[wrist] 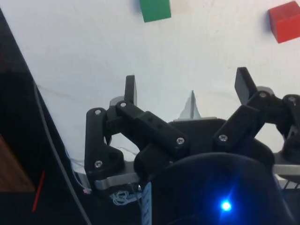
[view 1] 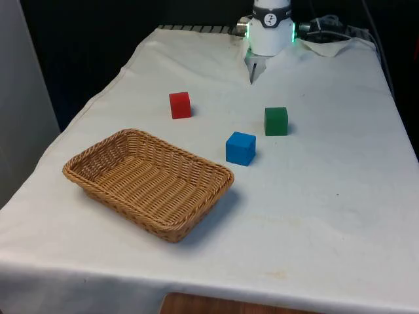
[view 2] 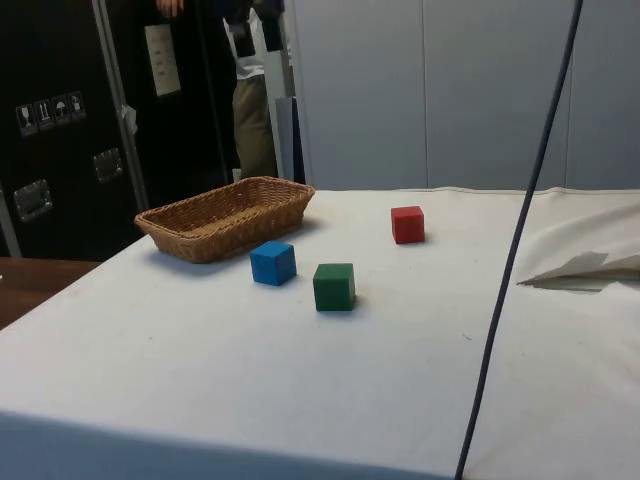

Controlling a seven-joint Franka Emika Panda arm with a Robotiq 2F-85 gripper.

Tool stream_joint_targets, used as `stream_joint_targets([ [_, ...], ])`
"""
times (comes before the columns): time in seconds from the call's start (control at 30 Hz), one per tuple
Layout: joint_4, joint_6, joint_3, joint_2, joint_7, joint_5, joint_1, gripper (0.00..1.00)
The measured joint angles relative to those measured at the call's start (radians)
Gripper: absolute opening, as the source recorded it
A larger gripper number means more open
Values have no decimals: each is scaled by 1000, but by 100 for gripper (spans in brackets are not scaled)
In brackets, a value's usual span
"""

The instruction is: Pick up the blue cube and place it into the basket.

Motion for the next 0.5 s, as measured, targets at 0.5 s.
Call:
stream_joint_targets([
  [0.5,71,24,20,82,21,3,0,100],
])
